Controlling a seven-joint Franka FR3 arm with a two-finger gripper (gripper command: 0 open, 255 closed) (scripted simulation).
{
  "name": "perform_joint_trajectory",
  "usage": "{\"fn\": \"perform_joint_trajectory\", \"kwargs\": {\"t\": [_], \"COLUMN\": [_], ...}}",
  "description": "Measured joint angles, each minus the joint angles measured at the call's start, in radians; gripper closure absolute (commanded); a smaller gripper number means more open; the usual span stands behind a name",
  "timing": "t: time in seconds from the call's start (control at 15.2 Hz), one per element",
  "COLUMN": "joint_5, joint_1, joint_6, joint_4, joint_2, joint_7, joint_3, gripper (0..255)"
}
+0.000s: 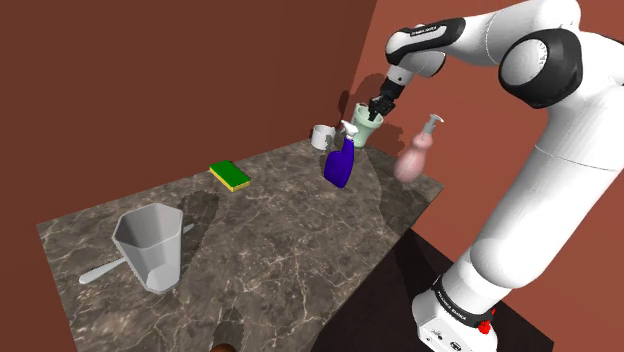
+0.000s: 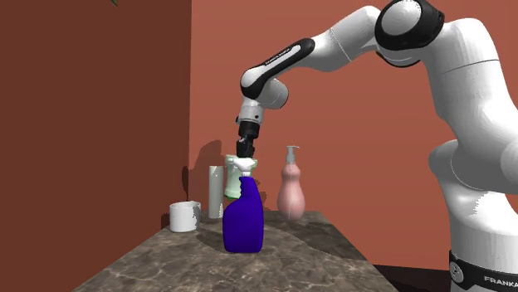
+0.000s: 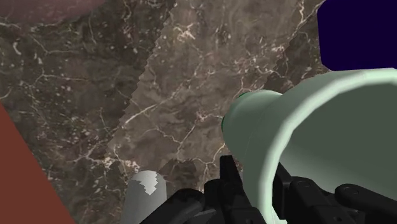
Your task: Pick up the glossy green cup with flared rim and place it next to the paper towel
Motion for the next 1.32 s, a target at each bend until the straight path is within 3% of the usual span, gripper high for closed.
{"fn": "perform_joint_trajectory", "kwargs": {"t": [1.32], "joint_5": [0.075], "joint_1": [-0.007], "joint_6": [0.206], "joint_4": [-0.136], "joint_2": [0.086], "joint_7": [-0.074], "joint_3": [0.018], "gripper": [255]}}
